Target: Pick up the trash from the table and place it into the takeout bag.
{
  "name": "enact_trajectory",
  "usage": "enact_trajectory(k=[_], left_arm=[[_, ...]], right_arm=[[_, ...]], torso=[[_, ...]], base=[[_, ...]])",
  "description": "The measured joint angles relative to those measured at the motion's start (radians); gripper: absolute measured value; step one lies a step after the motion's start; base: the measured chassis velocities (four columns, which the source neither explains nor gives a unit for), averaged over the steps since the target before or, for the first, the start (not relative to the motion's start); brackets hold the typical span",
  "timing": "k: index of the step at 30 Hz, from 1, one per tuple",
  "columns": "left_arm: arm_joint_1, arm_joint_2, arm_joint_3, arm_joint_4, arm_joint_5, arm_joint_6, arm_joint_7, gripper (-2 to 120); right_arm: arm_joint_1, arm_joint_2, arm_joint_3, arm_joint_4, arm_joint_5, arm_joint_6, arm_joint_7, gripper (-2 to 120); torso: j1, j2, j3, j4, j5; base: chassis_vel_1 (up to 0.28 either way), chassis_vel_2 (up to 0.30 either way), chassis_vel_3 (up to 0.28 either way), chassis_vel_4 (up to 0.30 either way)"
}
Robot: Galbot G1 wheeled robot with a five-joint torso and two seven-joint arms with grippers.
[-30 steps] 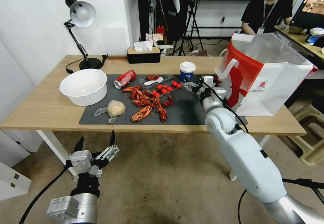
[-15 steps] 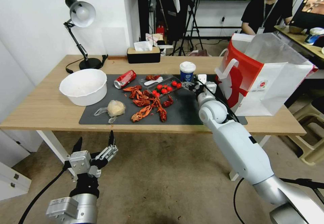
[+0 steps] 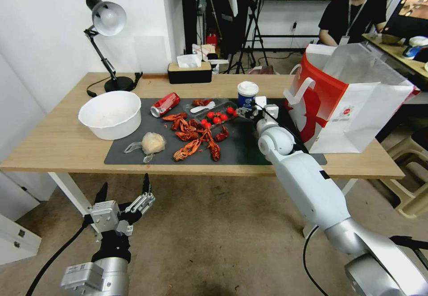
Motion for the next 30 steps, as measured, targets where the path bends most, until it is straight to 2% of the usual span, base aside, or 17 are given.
enact_trajectory(k=[11, 23, 26, 29, 30], left_arm=[[-0.004, 0.000, -0.005, 0.002, -0.004, -0.009, -0.001, 100], [-0.010, 0.004, -0.009, 0.003, -0.011, -0.008, -0.003, 100], [-0.011, 0.004, -0.009, 0.003, -0.012, -0.008, -0.003, 100], [-0.009, 0.004, -0.008, 0.002, -0.014, -0.009, -0.004, 100], [-0.009, 0.004, -0.008, 0.002, -0.014, -0.009, -0.004, 100]], right_arm=[[0.097, 0.035, -0.015, -0.150, -0.015, 0.004, -0.047, 100], [0.117, 0.049, -0.017, -0.194, -0.013, -0.017, -0.075, 100], [0.120, 0.052, -0.019, -0.200, -0.014, -0.019, -0.075, 95], [0.126, 0.060, -0.020, -0.224, -0.013, -0.022, -0.072, 82], [0.126, 0.060, -0.020, -0.224, -0.013, -0.022, -0.072, 82]], torso=[[0.000, 0.000, 0.000, -0.0001, 0.0000], [0.000, 0.000, 0.000, -0.0001, 0.0001], [0.000, 0.000, 0.000, -0.0001, 0.0000], [0.000, 0.000, 0.000, 0.0000, 0.0000], [0.000, 0.000, 0.000, 0.0000, 0.0000]], base=[[0.000, 0.000, 0.000, 0.000], [0.000, 0.000, 0.000, 0.000], [0.000, 0.000, 0.000, 0.000], [0.000, 0.000, 0.000, 0.000], [0.000, 0.000, 0.000, 0.000]])
